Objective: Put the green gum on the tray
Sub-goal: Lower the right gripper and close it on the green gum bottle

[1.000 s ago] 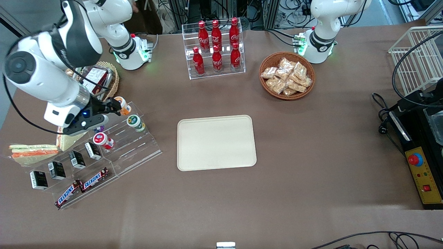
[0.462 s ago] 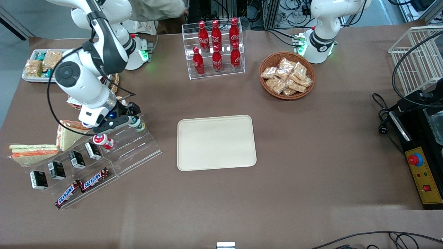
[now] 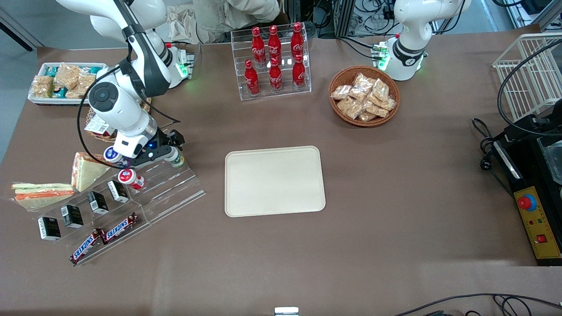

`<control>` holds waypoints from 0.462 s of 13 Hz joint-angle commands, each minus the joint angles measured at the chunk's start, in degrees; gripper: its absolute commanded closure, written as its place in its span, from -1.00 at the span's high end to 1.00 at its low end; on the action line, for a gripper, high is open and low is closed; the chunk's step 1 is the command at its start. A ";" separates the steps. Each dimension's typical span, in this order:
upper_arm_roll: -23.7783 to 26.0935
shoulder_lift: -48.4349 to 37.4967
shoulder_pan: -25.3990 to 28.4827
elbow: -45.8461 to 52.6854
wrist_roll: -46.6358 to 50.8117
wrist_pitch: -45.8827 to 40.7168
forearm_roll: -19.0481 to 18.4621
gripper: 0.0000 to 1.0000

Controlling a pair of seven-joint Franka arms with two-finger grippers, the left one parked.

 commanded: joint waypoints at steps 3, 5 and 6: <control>0.08 -1.60 0.23 -5.71 0.44 6.32 0.92 1.00; 0.08 -1.25 0.23 -5.62 0.53 6.32 0.92 0.95; 0.08 -1.07 0.23 -5.54 0.70 6.32 0.92 0.54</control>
